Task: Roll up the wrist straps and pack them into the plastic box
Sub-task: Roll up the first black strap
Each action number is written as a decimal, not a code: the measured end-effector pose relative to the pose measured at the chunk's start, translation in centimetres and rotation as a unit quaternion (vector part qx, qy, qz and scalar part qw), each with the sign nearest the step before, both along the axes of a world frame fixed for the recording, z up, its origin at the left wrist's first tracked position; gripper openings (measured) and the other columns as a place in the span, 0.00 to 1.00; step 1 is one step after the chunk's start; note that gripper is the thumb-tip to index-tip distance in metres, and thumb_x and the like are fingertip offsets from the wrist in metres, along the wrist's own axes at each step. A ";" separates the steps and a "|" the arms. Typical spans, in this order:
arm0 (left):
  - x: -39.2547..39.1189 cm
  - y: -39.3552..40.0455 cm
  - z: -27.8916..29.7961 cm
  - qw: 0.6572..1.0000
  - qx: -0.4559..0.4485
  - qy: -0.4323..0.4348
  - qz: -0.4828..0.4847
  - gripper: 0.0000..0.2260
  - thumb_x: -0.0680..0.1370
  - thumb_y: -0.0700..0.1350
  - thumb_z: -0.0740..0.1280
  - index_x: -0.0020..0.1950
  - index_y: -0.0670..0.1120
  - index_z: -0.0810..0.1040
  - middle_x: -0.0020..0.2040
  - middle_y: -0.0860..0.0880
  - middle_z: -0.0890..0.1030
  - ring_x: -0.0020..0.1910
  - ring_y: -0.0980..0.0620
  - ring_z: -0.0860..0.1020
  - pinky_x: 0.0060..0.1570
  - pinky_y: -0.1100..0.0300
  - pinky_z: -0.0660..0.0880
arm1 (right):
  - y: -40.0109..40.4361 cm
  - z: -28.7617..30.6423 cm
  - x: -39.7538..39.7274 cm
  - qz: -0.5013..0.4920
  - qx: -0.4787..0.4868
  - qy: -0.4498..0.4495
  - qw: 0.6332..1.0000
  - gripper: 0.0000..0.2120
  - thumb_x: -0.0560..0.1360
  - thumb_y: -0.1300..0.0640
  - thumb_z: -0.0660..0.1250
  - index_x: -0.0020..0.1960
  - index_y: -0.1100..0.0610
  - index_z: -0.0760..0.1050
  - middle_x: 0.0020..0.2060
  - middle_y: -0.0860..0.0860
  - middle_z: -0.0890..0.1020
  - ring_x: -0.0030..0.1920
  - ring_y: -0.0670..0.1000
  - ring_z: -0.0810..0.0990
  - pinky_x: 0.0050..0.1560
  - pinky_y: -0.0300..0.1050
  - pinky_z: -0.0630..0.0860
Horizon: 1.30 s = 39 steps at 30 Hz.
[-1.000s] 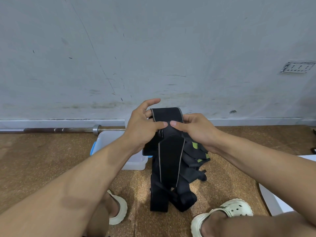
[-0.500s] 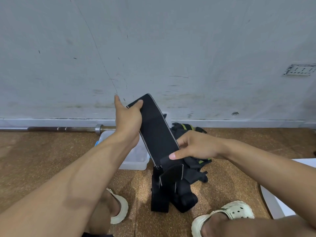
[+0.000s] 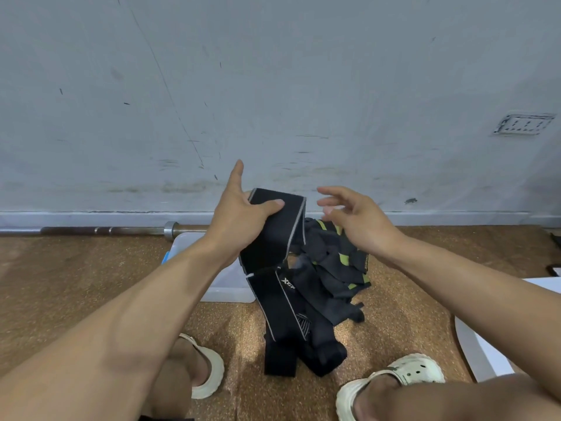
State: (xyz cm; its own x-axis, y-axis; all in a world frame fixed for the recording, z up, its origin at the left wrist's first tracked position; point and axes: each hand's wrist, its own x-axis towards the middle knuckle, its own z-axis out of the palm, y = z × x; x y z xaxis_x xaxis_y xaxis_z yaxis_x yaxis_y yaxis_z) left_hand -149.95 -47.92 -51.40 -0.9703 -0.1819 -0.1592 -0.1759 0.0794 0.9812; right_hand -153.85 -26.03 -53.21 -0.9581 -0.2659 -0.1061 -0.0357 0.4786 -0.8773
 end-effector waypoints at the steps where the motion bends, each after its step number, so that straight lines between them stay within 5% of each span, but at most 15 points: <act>1: 0.3 0.2 0.4 0.999 -0.019 0.004 -0.026 0.45 0.77 0.41 0.75 0.82 0.62 0.50 0.55 0.46 0.86 0.47 0.50 0.87 0.53 0.54 0.83 | 0.0 0.2 -0.1 -0.001 0.001 0.011 1.000 0.16 0.85 0.54 0.63 0.72 0.46 0.74 0.60 0.44 0.81 0.52 0.42 0.84 0.51 0.34 0.75; 6: 0.9 -0.3 1.6 0.983 -0.071 0.004 -0.170 0.46 0.72 0.44 0.79 0.81 0.62 0.55 0.44 0.45 0.87 0.45 0.46 0.86 0.52 0.53 0.82 | 0.3 0.0 -0.1 0.089 0.063 -0.059 0.992 0.19 0.85 0.42 0.57 0.74 0.42 0.72 0.69 0.43 0.78 0.62 0.44 0.80 0.71 0.49 0.72; 12: 1.2 -0.1 1.8 0.963 -0.061 -0.011 -0.264 0.46 0.73 0.43 0.78 0.82 0.61 0.55 0.34 0.53 0.84 0.39 0.52 0.83 0.47 0.59 0.77 | 0.0 -0.8 0.5 0.192 0.004 -0.181 0.965 0.15 0.87 0.42 0.51 0.66 0.29 0.72 0.63 0.34 0.81 0.68 0.41 0.76 0.75 0.46 0.66; 15: 1.0 -0.2 1.6 0.960 -0.061 -0.017 -0.272 0.48 0.71 0.44 0.80 0.81 0.63 0.55 0.35 0.51 0.83 0.41 0.49 0.83 0.49 0.57 0.77 | -0.2 -0.9 0.4 0.202 -0.002 -0.195 0.960 0.19 0.86 0.42 0.52 0.67 0.42 0.77 0.68 0.43 0.80 0.69 0.42 0.76 0.74 0.44 0.66; 17: 0.7 -0.6 1.5 0.963 -0.056 -0.018 -0.263 0.50 0.67 0.48 0.82 0.81 0.64 0.56 0.36 0.47 0.83 0.41 0.48 0.83 0.48 0.56 0.78 | 0.0 -0.9 0.1 0.204 -0.001 -0.189 0.961 0.24 0.84 0.40 0.53 0.60 0.55 0.81 0.68 0.52 0.80 0.70 0.47 0.76 0.75 0.45 0.67; 19: 0.5 -1.0 1.3 0.965 -0.052 -0.020 -0.256 0.50 0.66 0.49 0.82 0.81 0.64 0.57 0.36 0.47 0.82 0.40 0.49 0.82 0.46 0.56 0.78 | 0.3 -0.8 0.1 0.204 -0.018 -0.186 0.961 0.25 0.82 0.38 0.55 0.53 0.58 0.79 0.63 0.50 0.83 0.69 0.49 0.77 0.75 0.49 0.66; 22: 0.6 -1.0 1.3 0.962 -0.055 -0.013 -0.269 0.46 0.70 0.44 0.80 0.81 0.63 0.58 0.34 0.50 0.80 0.39 0.51 0.80 0.47 0.55 0.78 | 0.3 -0.7 0.1 0.193 -0.038 -0.182 0.963 0.21 0.82 0.39 0.56 0.70 0.45 0.74 0.66 0.42 0.81 0.71 0.46 0.75 0.77 0.52 0.65; 24: 0.8 -0.7 1.3 0.957 -0.053 -0.010 -0.285 0.44 0.73 0.41 0.78 0.81 0.62 0.58 0.33 0.55 0.82 0.38 0.53 0.81 0.46 0.59 0.76 | 0.0 -0.7 0.3 0.195 -0.039 -0.182 0.963 0.16 0.85 0.43 0.55 0.71 0.35 0.71 0.67 0.38 0.79 0.72 0.43 0.73 0.76 0.50 0.65; 28: 0.9 -0.1 1.4 0.953 -0.056 -0.010 -0.297 0.44 0.69 0.44 0.76 0.80 0.62 0.60 0.33 0.57 0.83 0.38 0.54 0.82 0.44 0.62 0.75 | -0.6 -0.5 0.8 0.184 -0.016 -0.201 0.962 0.15 0.87 0.45 0.53 0.68 0.39 0.74 0.67 0.40 0.79 0.66 0.38 0.78 0.68 0.40 0.71; 31: 0.8 -0.2 1.2 0.952 -0.042 -0.028 -0.303 0.41 0.71 0.43 0.77 0.79 0.60 0.62 0.42 0.47 0.87 0.44 0.47 0.85 0.47 0.56 0.80 | -0.6 0.0 1.0 0.193 0.000 -0.213 0.958 0.15 0.86 0.45 0.55 0.63 0.43 0.79 0.58 0.41 0.84 0.56 0.37 0.83 0.57 0.32 0.77; 35: 0.6 -0.7 0.9 0.967 -0.042 -0.036 -0.248 0.27 0.75 0.41 0.77 0.71 0.55 0.72 0.43 0.45 0.86 0.45 0.47 0.85 0.51 0.55 0.79 | 0.2 -0.1 0.5 0.197 -0.044 -0.198 0.959 0.26 0.80 0.42 0.64 0.60 0.67 0.76 0.57 0.62 0.83 0.55 0.56 0.81 0.57 0.44 0.78; 39: 0.3 -1.1 -0.1 0.975 -0.118 -0.044 -0.181 0.19 0.74 0.41 0.78 0.62 0.52 0.79 0.41 0.53 0.85 0.40 0.55 0.83 0.44 0.60 0.75 | 0.7 0.4 -0.2 0.132 -0.121 -0.199 0.963 0.14 0.74 0.45 0.71 0.44 0.56 0.78 0.39 0.54 0.80 0.38 0.51 0.78 0.40 0.41 0.74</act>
State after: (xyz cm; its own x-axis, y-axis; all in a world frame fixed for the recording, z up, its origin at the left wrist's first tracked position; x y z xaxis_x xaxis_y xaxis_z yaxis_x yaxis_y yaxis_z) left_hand -149.68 -49.03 -51.53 -0.9625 0.1286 -0.2391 -0.1763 0.3734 0.9108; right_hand -154.08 -25.30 -52.84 -0.7501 -0.5583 -0.3545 0.2337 0.2777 -0.9318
